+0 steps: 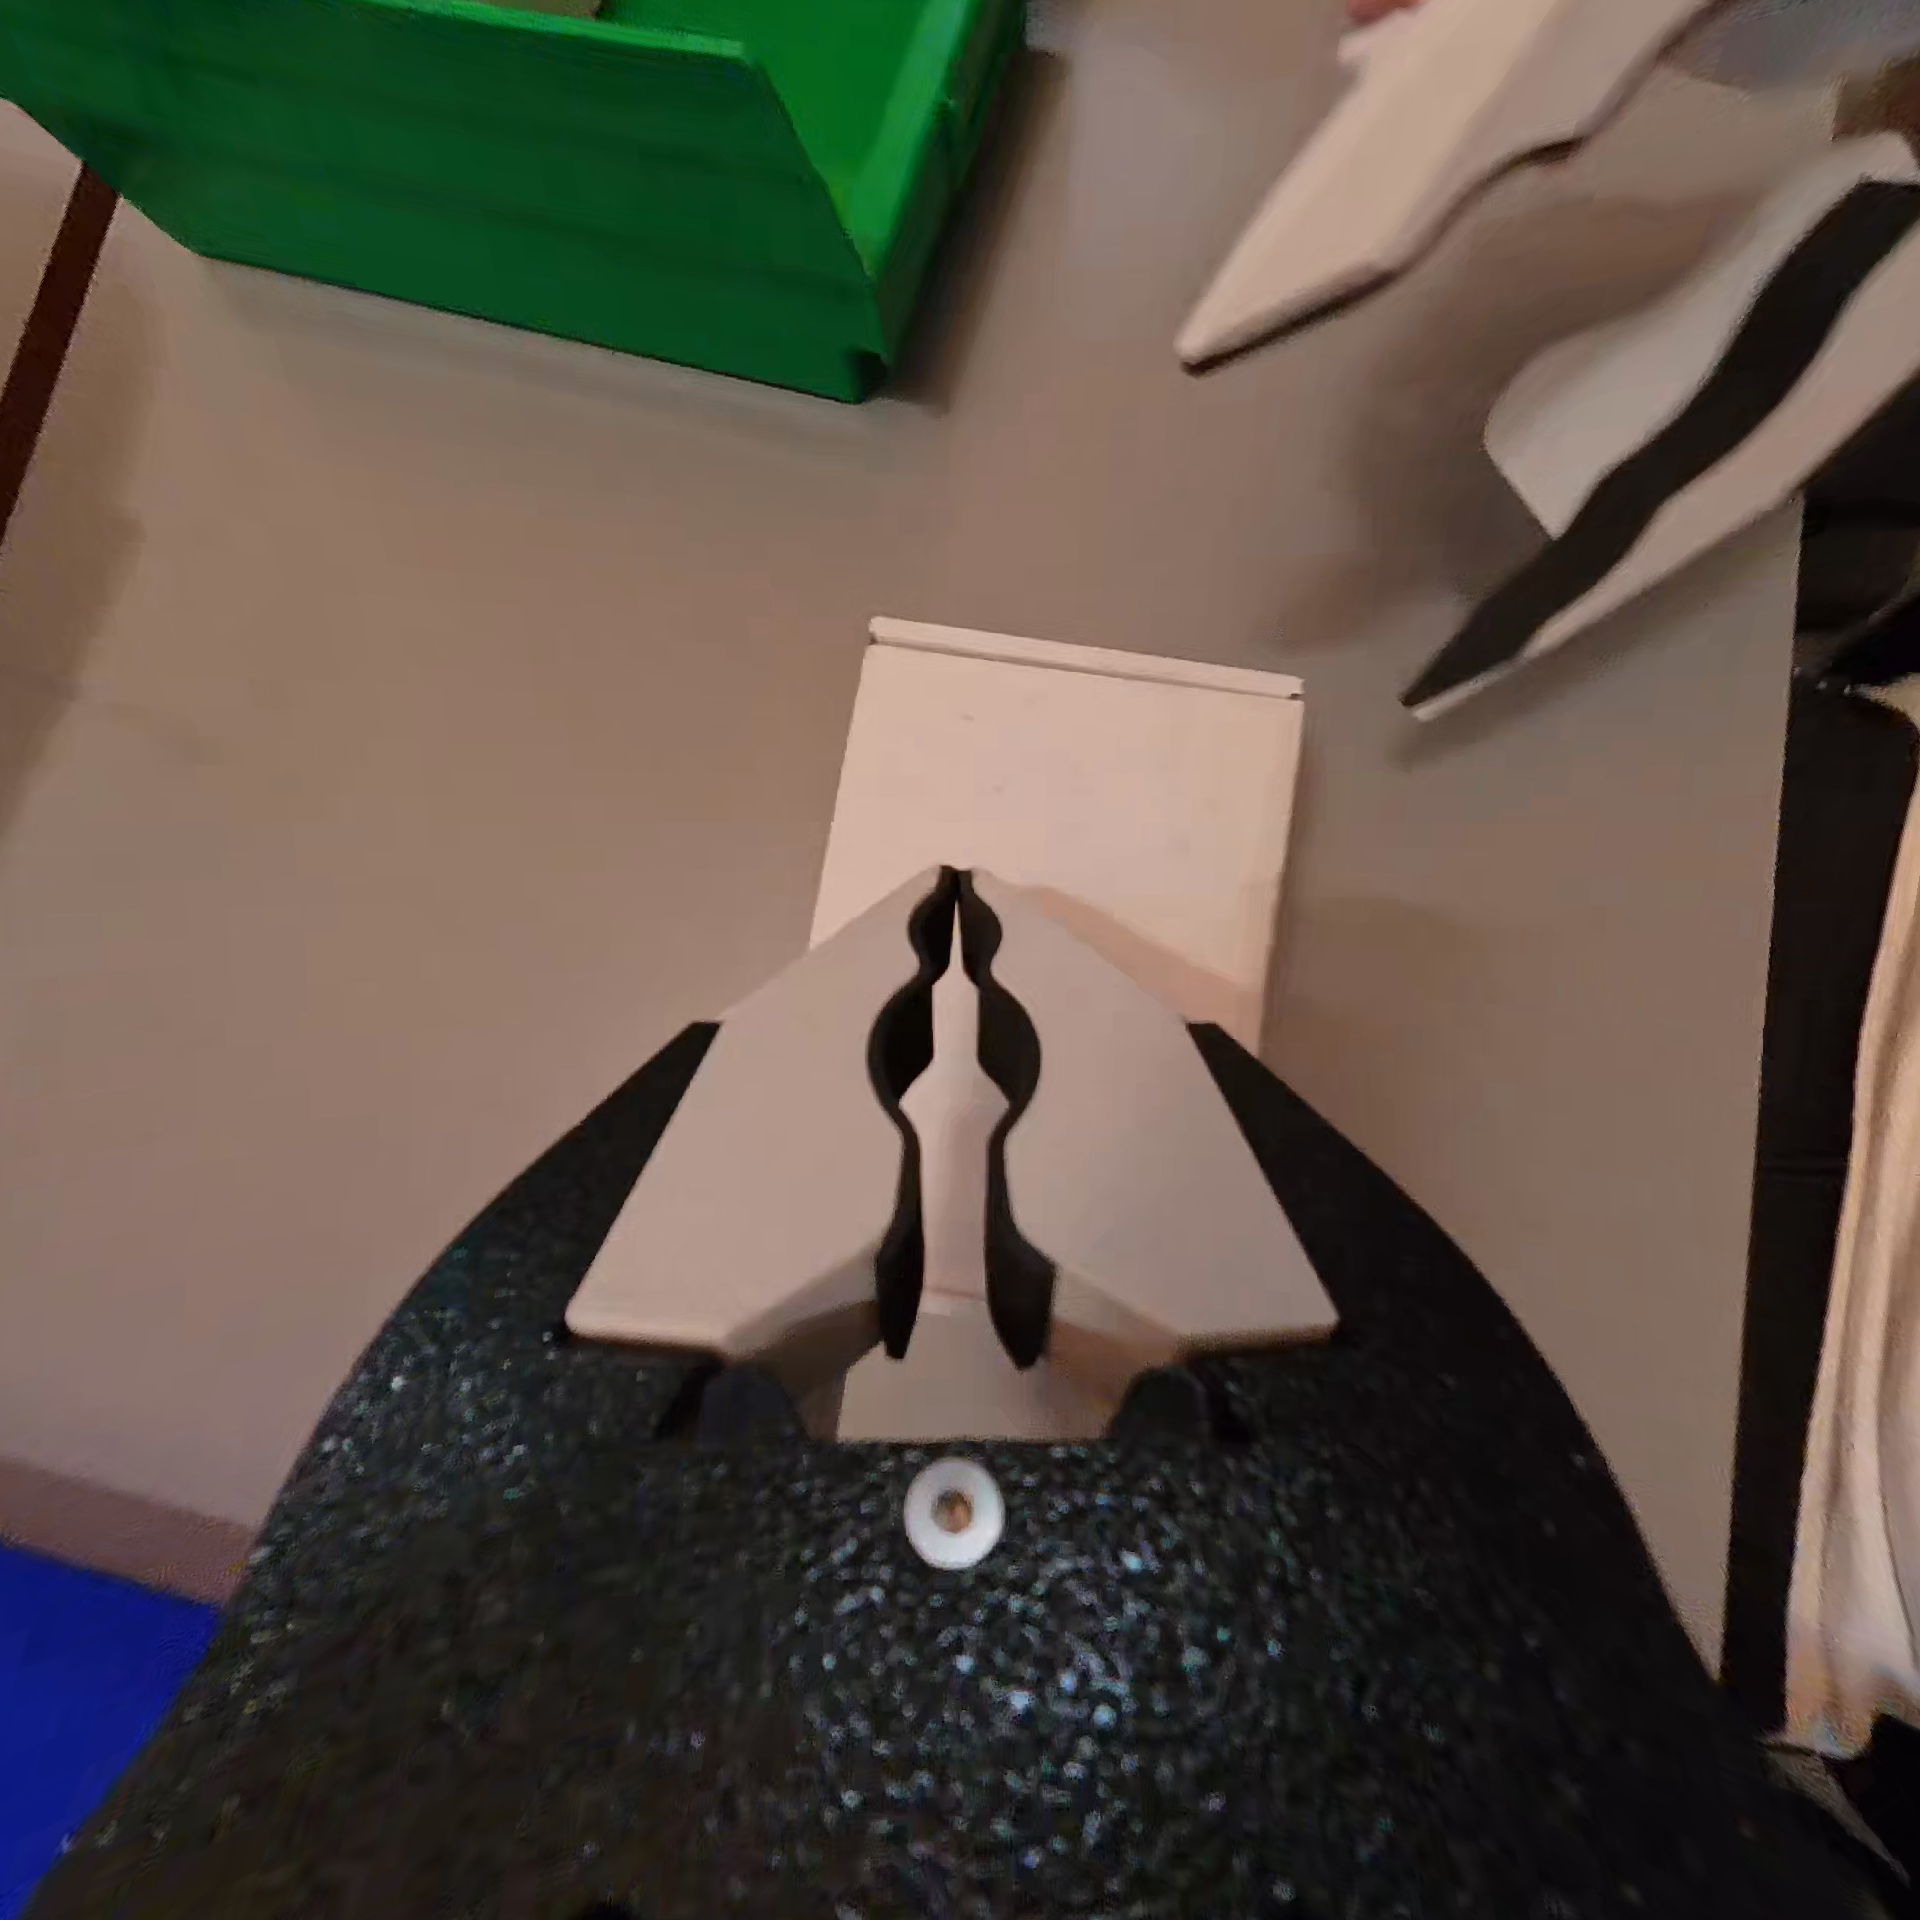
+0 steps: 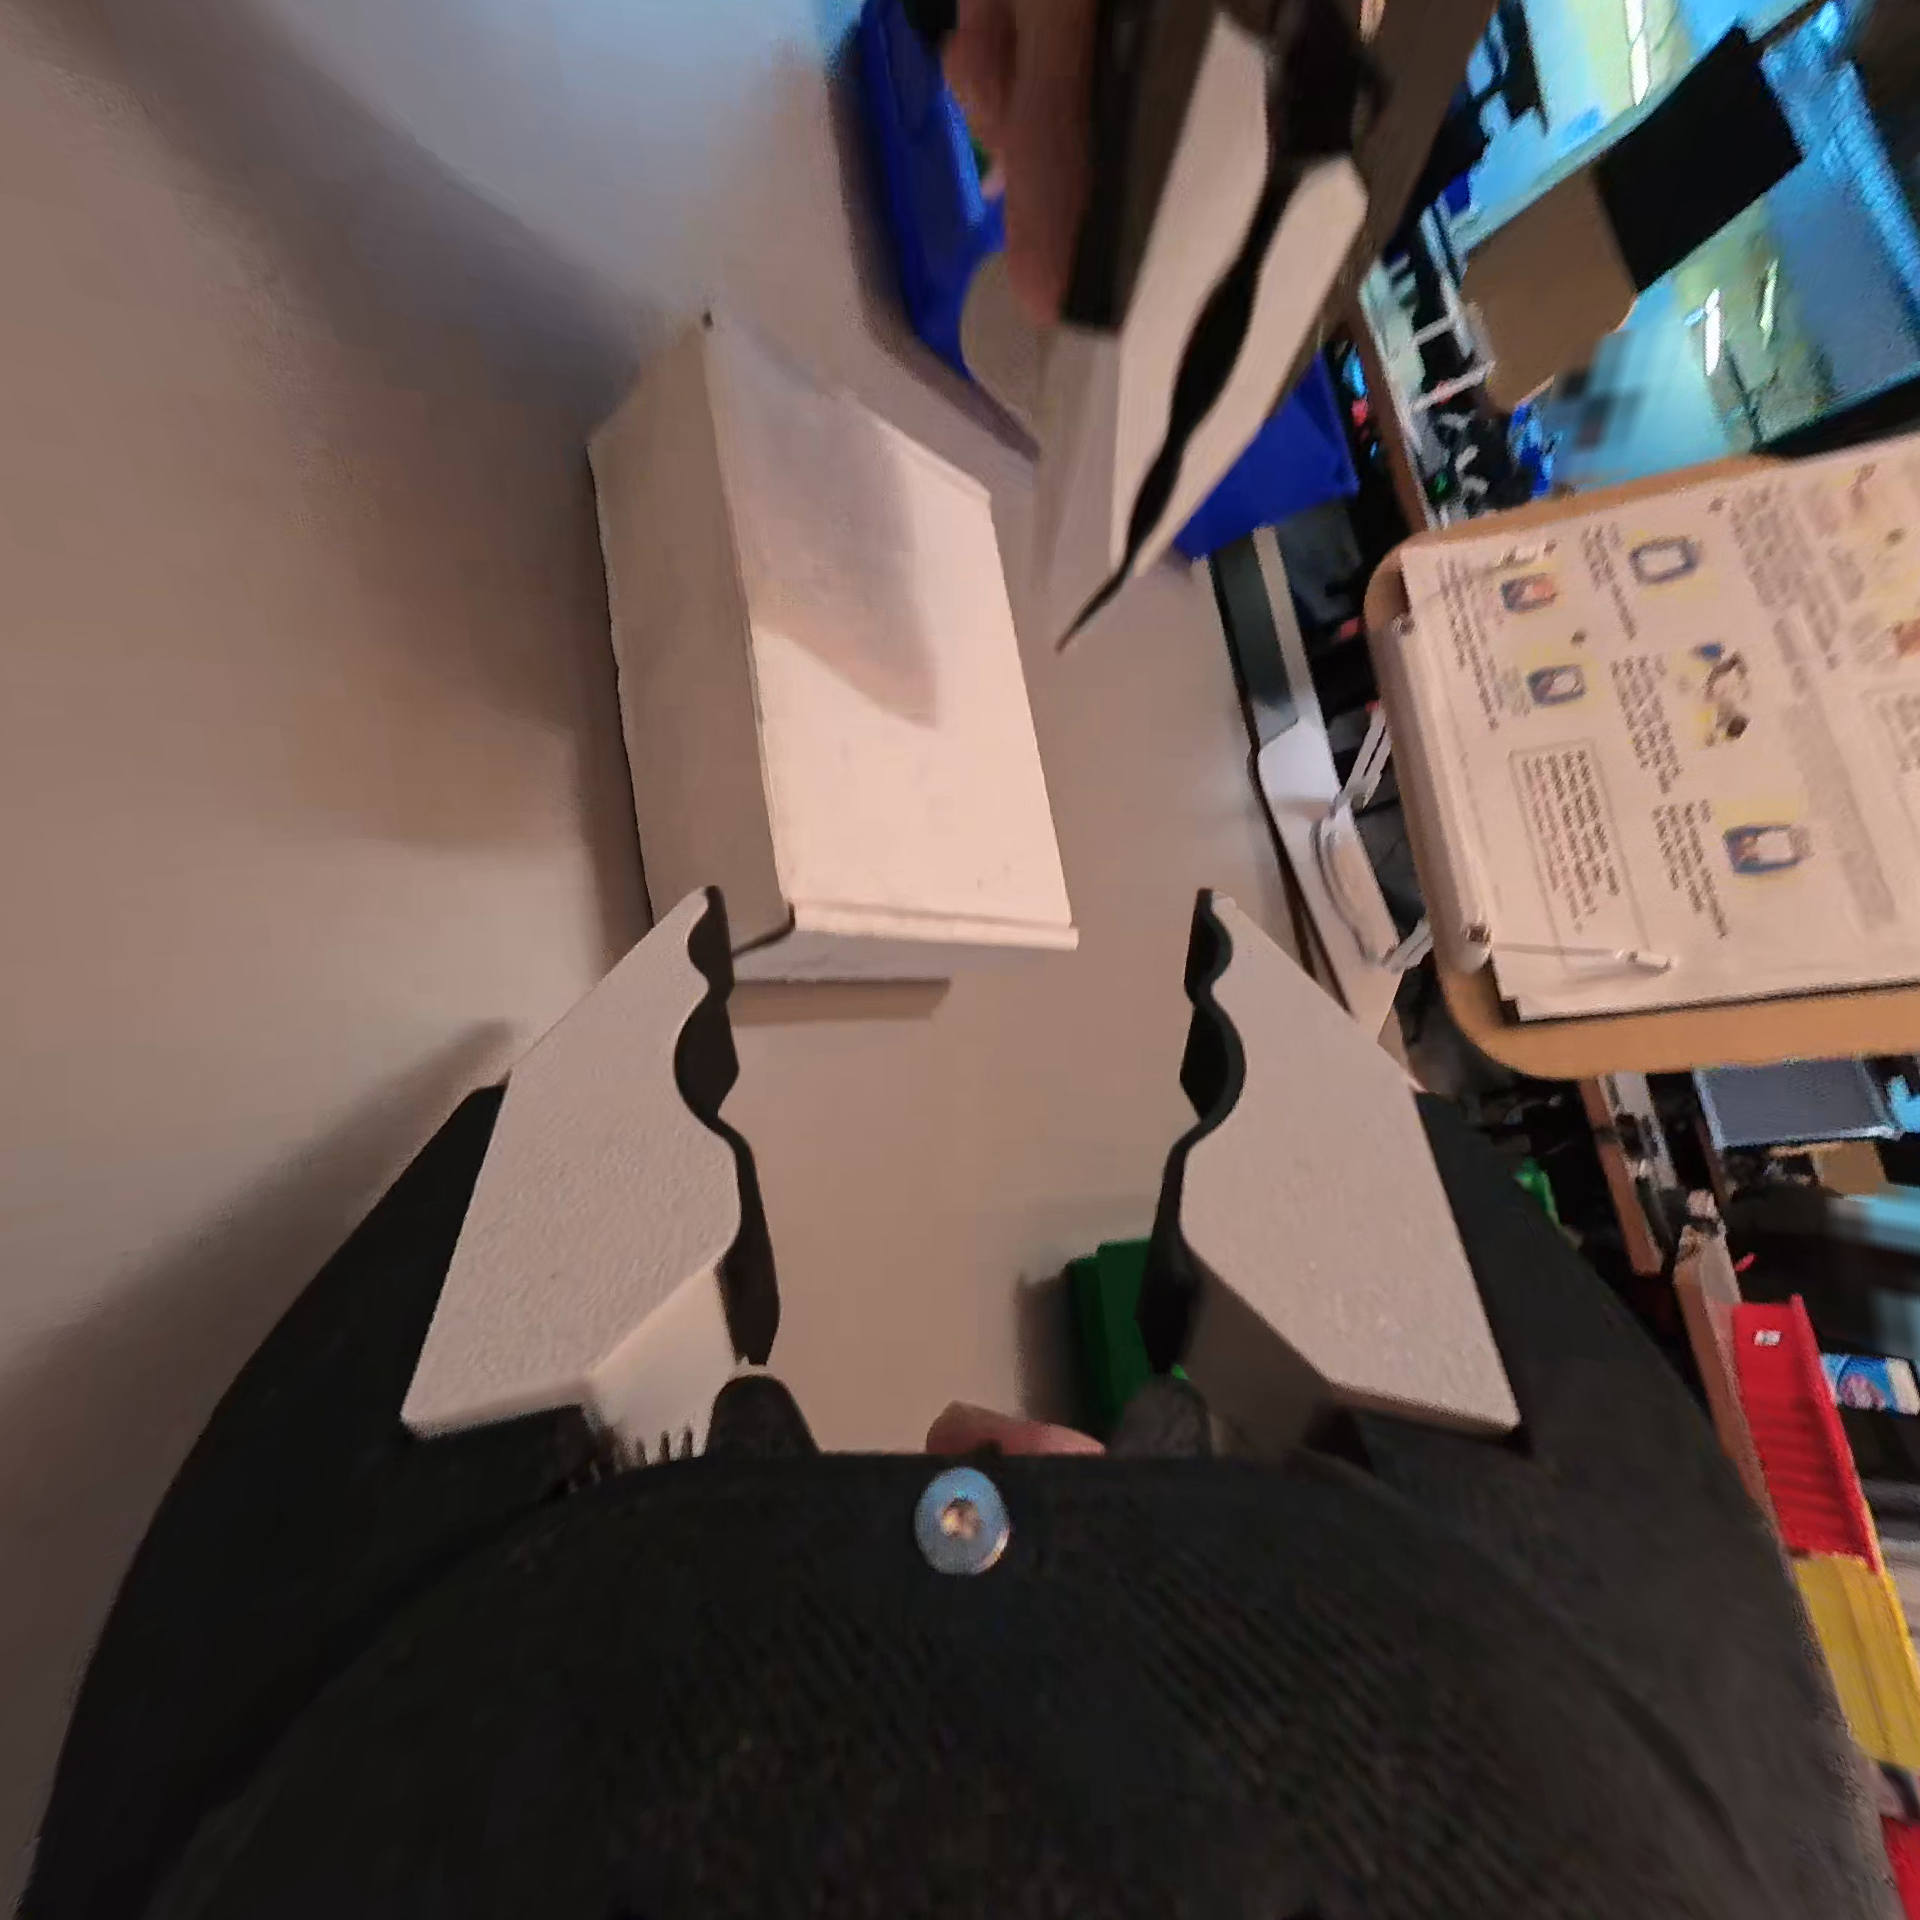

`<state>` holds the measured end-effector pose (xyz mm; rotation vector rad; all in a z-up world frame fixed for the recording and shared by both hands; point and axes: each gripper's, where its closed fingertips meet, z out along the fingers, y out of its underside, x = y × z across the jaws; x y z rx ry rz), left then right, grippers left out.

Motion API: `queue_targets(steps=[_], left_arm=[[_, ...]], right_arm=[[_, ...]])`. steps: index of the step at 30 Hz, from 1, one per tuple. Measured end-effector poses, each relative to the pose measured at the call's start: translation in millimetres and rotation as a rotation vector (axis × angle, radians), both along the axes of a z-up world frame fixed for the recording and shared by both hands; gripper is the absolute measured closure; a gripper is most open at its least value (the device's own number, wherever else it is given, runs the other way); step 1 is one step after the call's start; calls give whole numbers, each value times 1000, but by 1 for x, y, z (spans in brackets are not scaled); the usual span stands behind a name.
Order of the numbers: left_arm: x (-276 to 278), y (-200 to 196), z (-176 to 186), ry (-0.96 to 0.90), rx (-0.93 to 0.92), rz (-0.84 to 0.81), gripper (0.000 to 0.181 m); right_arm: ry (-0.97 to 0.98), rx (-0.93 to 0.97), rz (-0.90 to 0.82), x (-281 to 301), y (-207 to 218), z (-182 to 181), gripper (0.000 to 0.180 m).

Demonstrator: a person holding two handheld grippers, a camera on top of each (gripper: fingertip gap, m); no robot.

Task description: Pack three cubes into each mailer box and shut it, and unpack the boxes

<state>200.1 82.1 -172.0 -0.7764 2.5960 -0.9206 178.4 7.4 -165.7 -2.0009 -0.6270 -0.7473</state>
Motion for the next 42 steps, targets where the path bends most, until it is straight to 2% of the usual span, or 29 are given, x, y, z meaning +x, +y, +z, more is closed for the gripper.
queue_targets(steps=[1, 8, 14, 15, 16, 21, 23, 26, 28, 31, 35, 38, 42], left_arm=[[4, 3, -4, 3, -26, 11, 181], [16, 23, -32, 10, -83, 88, 181], [24, 27, -33, 22, -115, 135, 181], [26, 29, -33, 33, -133, 158, 181], [29, 29, -33, 51, -157, 178, 181], [36, 33, -33, 89, -218, 224, 181], [38, 35, -33, 84, -221, 232, 181], [40, 38, -33, 88, -233, 237, 181], [39, 40, -33, 58, -215, 220, 168], [40, 46, -16, -88, -224, 228, 145], [17, 49, 42, -413, -352, 195, 120], [-15, 52, 70, -641, -324, 157, 122], [-52, 38, 65, -815, -108, 85, 130]], right_arm=[[-20, 5, 17, -4, 5, 1, 92], [-155, -151, 49, -13, 19, -27, 93], [-222, -234, 31, -7, 27, -49, 84], [-251, -249, 22, -4, 28, -53, 88], [-279, -244, 15, -2, 30, -53, 92], [-403, -192, -67, 21, 41, -45, 83], [-431, -189, -67, 26, 41, -47, 87], [-418, -229, -25, 25, 40, -58, 113], [-425, -215, -32, 26, 41, -58, 115], [-326, -175, 1, 15, 44, -54, 116], [-203, -166, 47, 10, 39, -46, 116], [-97, -173, 79, 8, 37, -39, 116], [56, -168, 119, 5, 43, -30, 116]])
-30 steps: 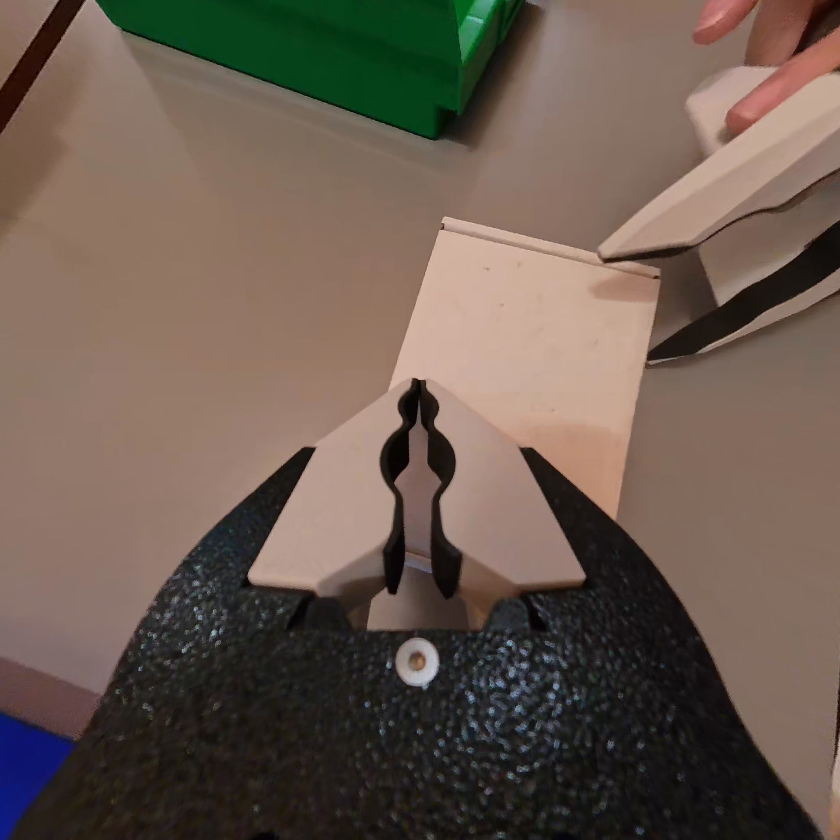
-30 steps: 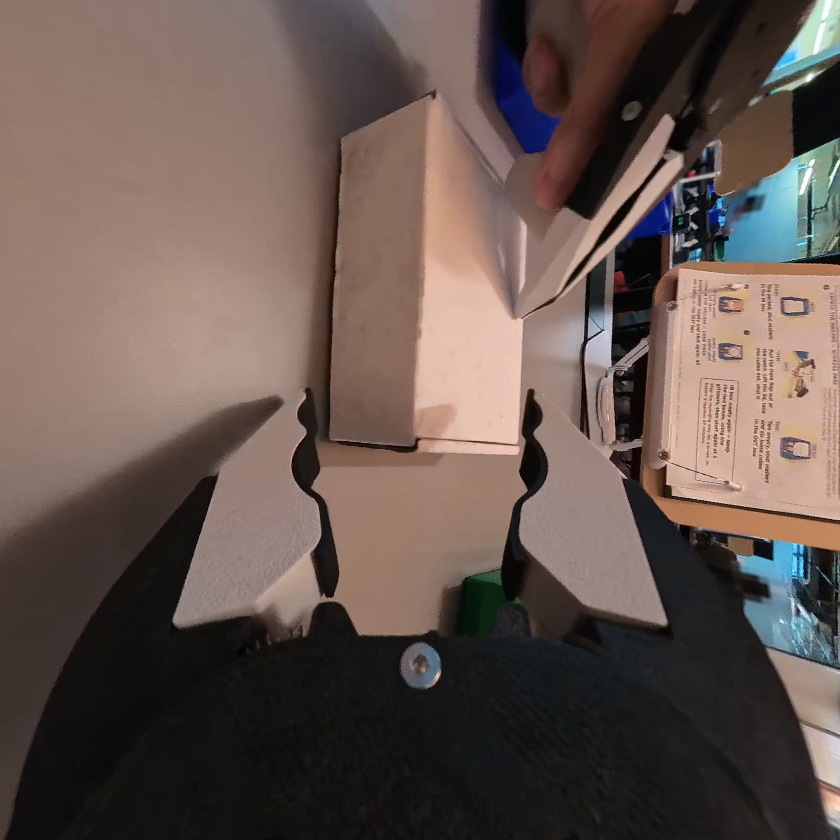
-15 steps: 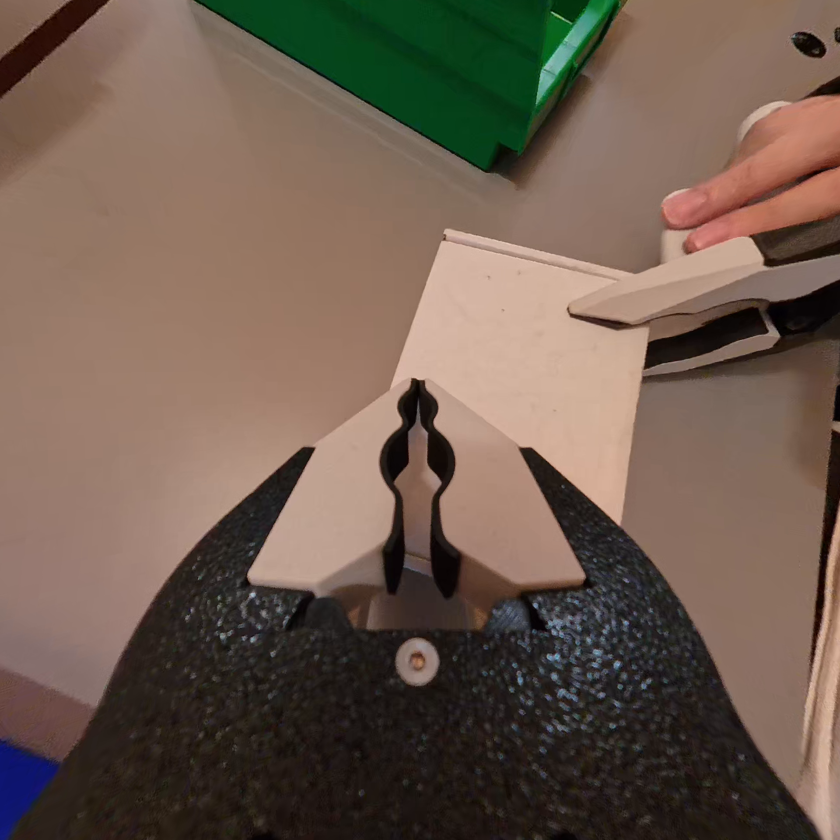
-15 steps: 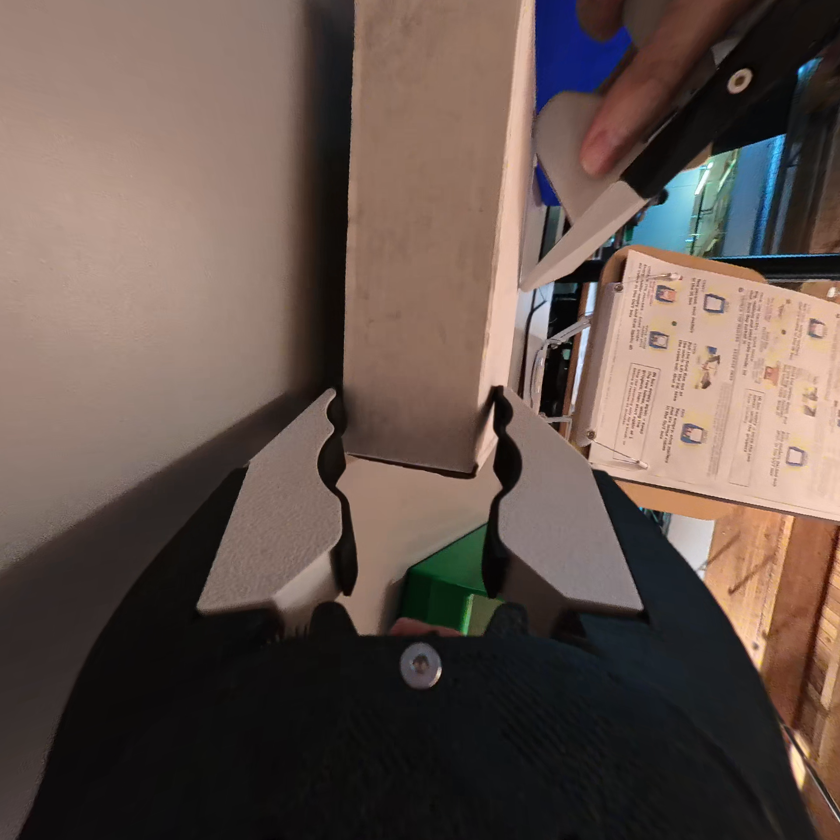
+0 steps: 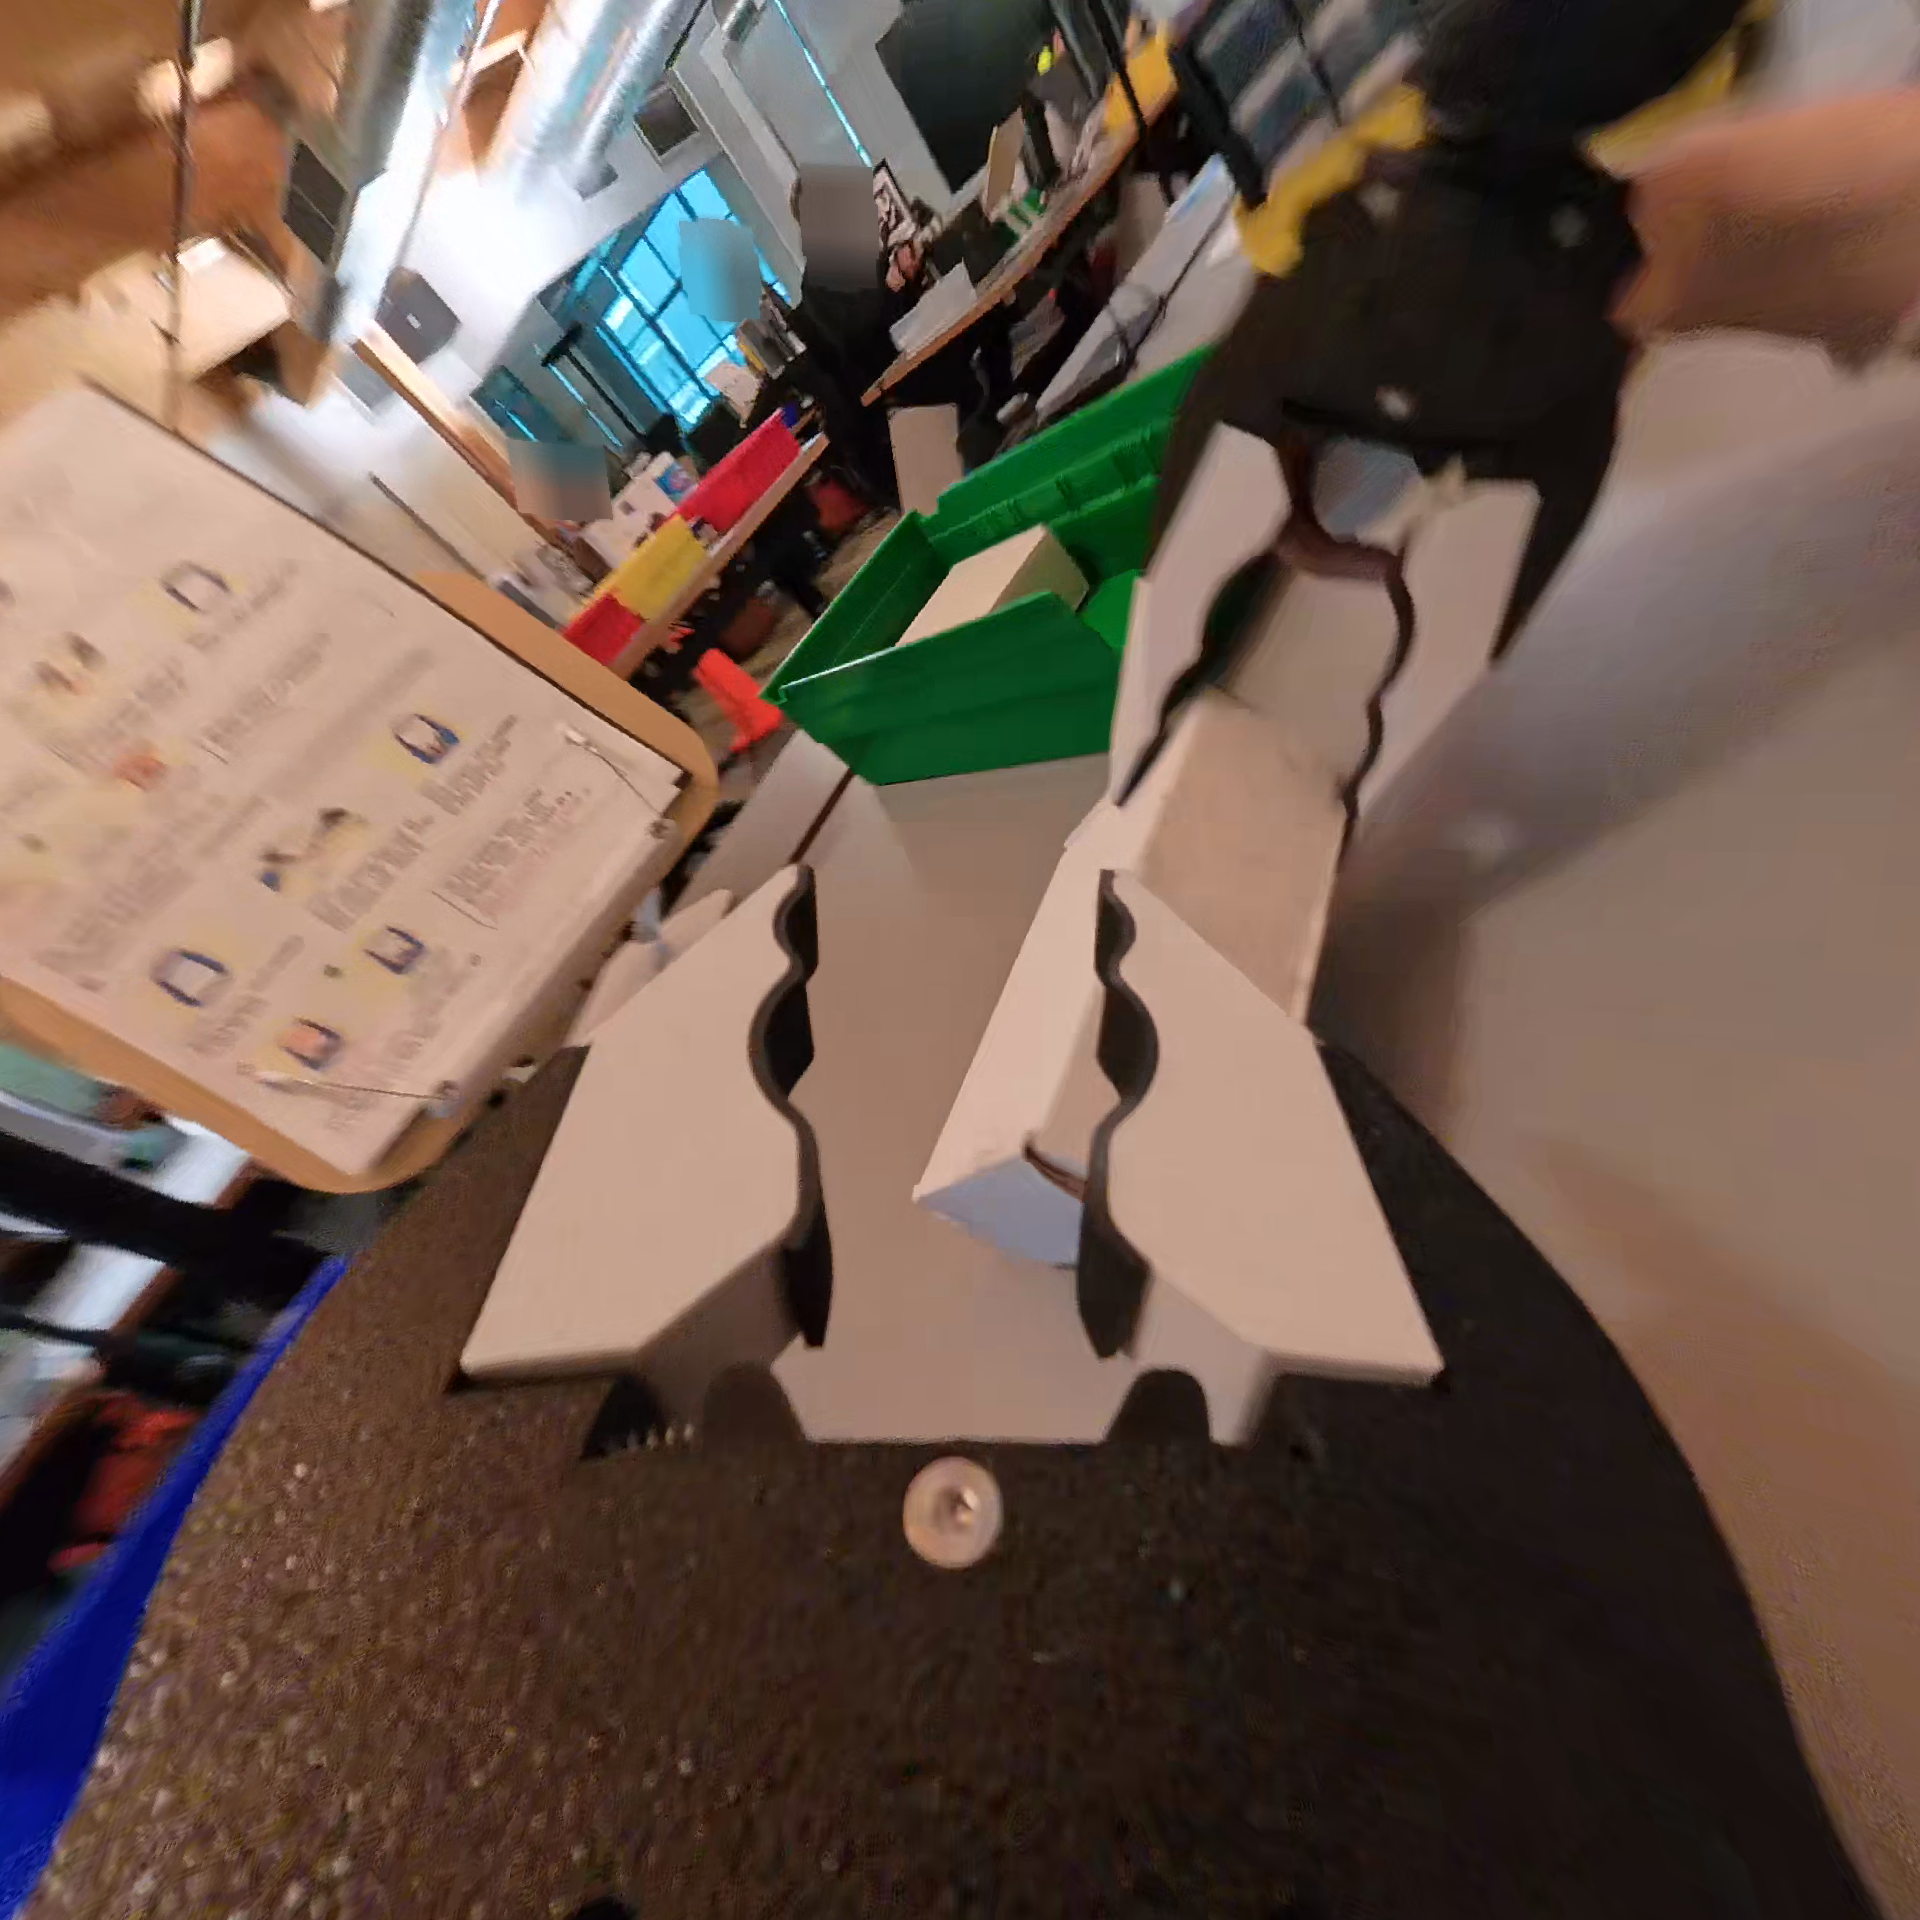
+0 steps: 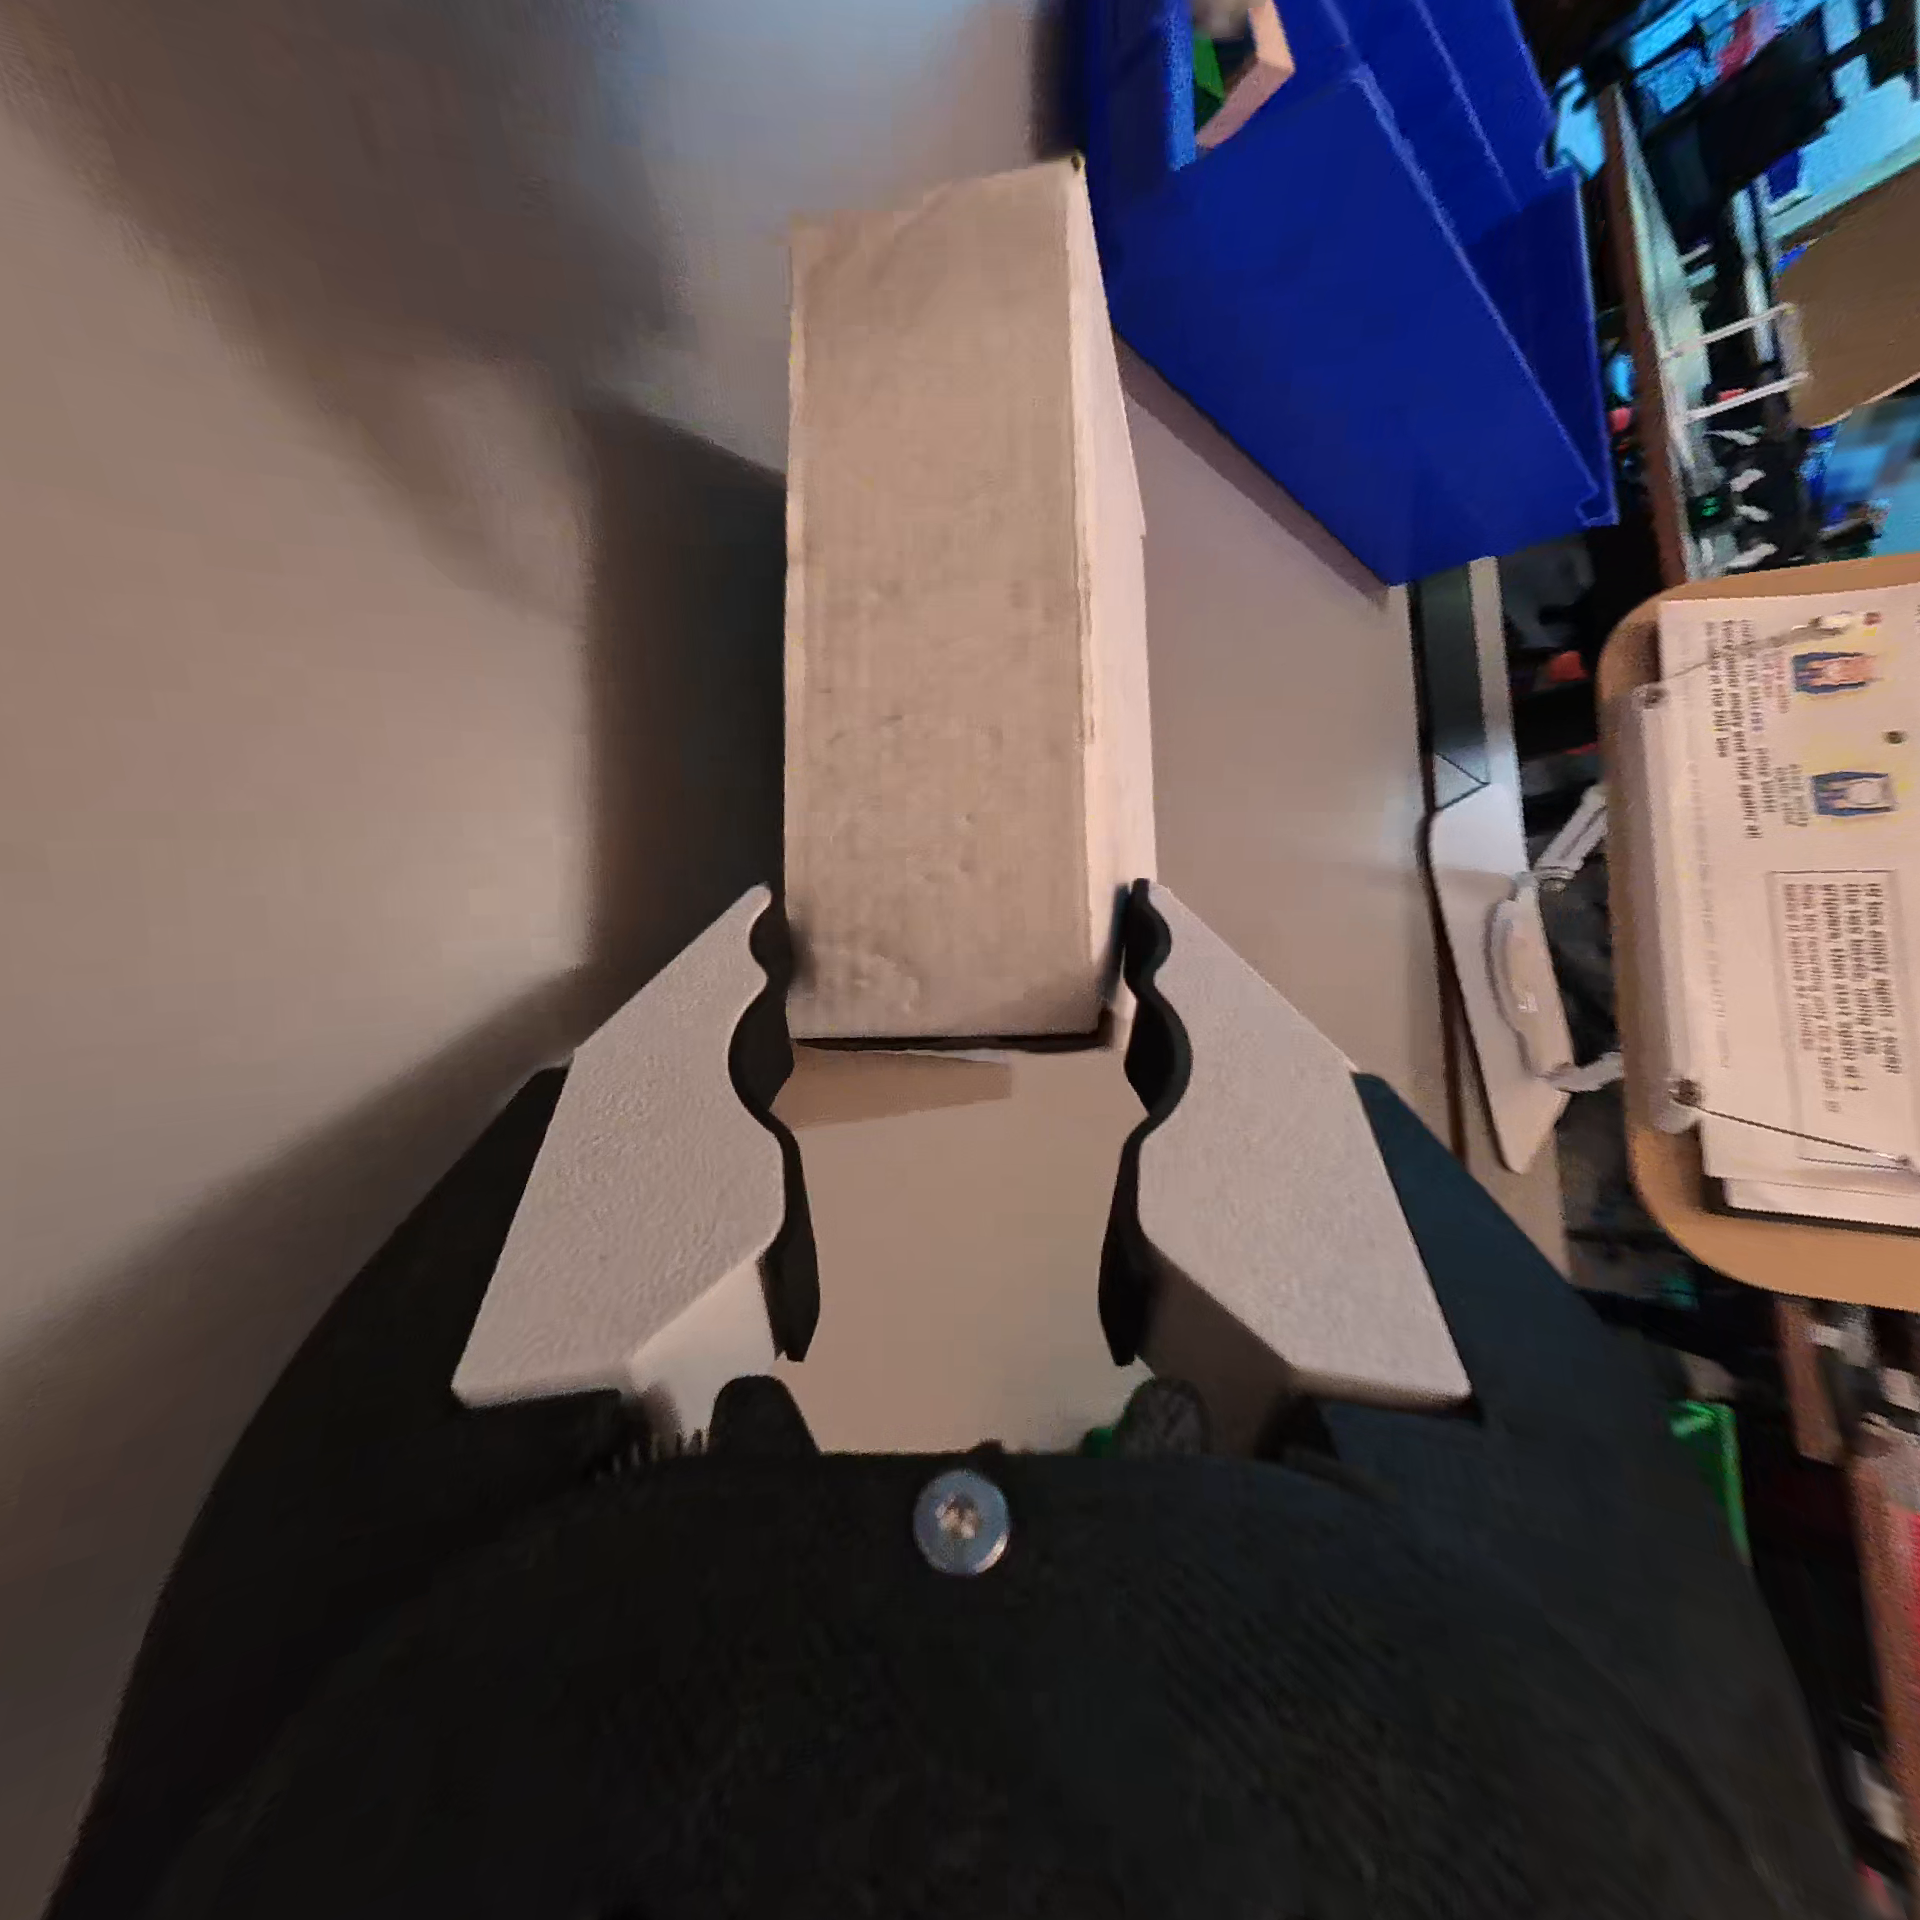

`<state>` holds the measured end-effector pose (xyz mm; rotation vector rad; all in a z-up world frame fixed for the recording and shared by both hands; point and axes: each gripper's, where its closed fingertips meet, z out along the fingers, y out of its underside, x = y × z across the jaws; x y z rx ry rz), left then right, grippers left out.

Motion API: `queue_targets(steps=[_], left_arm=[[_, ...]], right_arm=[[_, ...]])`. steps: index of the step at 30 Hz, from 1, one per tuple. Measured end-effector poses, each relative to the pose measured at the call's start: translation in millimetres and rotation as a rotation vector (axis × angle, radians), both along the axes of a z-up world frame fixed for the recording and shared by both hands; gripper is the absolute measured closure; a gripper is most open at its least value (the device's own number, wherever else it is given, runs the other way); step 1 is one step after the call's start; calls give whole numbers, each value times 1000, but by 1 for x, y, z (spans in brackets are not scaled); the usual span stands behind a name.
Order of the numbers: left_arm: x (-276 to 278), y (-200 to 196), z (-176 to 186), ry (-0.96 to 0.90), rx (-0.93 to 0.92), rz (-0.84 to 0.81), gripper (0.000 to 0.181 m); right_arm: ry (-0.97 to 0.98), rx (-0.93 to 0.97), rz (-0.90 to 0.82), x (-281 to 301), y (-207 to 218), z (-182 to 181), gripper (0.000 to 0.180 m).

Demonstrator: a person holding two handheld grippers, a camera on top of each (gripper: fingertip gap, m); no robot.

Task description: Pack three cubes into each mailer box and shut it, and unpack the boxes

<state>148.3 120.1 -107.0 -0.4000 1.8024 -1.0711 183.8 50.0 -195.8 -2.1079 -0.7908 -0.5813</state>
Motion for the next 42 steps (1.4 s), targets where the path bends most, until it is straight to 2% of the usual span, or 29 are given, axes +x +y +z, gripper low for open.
queue_targets(steps=[5, 7, 11, 13, 18, 25, 30, 34, 42], left_arm=[[-17, -16, -38, -177, 442, 134, 134], [-13, -18, -48, -272, 611, 222, 141], [-5, -31, -58, -419, 804, 302, 152], [1, -35, -64, -427, 866, 314, 153], [10, -35, -70, -440, 941, 319, 159], [7, -39, -74, -468, 992, 329, 181], [7, -35, -73, -447, 996, 367, 181], [6, -34, -70, -511, 1039, 385, 181], [2, -44, -47, -586, 915, 418, 181]], right_arm=[[122, 5, 29, 3, 7, 6, 116], [167, 8, 36, 5, 9, 8, 116], [226, 22, 40, 7, 16, 11, 116], [217, 29, 50, 6, 19, 11, 116], [222, 19, 50, 7, 21, 11, 116], [195, 11, 46, 7, 20, 9, 116], [177, -10, 21, 7, 22, 9, 117], [174, -12, 14, 8, 24, 8, 117], [69, -53, -27, 8, 29, 6, 118]])
